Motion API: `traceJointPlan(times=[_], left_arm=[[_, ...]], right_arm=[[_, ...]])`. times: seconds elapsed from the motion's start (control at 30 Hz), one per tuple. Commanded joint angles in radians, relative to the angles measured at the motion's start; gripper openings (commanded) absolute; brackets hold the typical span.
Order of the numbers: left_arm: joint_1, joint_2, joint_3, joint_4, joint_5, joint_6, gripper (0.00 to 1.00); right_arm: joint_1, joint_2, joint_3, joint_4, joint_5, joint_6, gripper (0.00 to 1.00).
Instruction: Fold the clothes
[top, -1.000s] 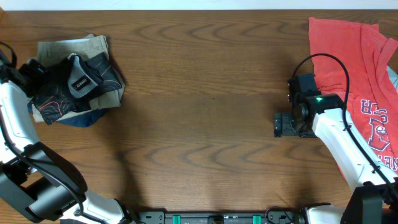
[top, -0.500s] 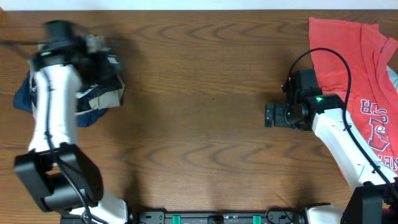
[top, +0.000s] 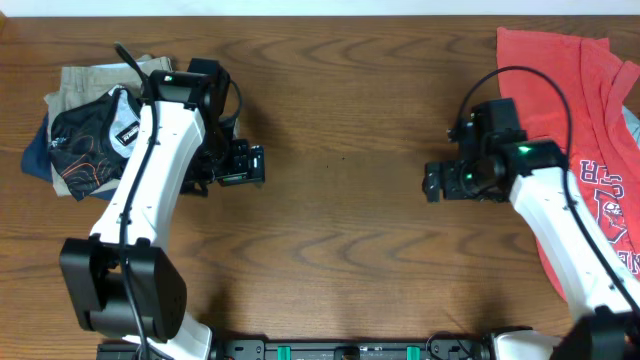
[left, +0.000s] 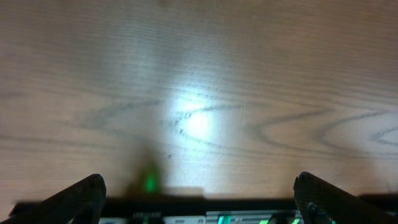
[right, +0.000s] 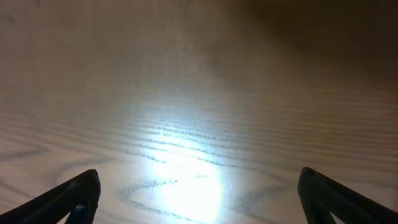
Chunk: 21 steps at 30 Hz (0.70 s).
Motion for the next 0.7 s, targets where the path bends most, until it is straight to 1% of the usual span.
traceJointPlan(times=[0.0,0.1,0.17,0.37,0.5,0.6,0.67], left_arm=[[0.003,-0.094,-0.006,-0.009,-0.021,0.017,0.98],[0.003,-0.219,-0.056,0.034,-0.021,0.017,0.98],[0.003,-0.33,-0.108,0.093,-0.023,0.012,0.98],[0.003,-0.734,-0.337,0.333,-0.069,-0.026,0.98],[0.003,-0.982,-0.493,0.472,-0.069,-0.025,0.98],[0.003,-1.117,-0.561,0.506,-0.068,-0.026,0.98],[0.003,-1.171,-0.572,0.507,-0.068,-0.026,0.98]], right_arm=[[-0.031,-0.113,0.02,-0.003,-0.004,-0.009,0.99],[-0.04,-0.225,0.006,0.016,-0.003,-0.01,0.99],[-0.041,-0.297,-0.003,0.024,0.009,-0.011,0.99],[-0.039,-0.566,-0.094,0.101,0.017,-0.018,0.99],[-0.039,-0.719,-0.153,0.103,0.023,-0.018,0.99],[-0.039,-0.797,-0.161,0.059,0.022,-0.017,0.99],[-0.039,-0.824,-0.161,0.034,0.023,-0.018,0.99]])
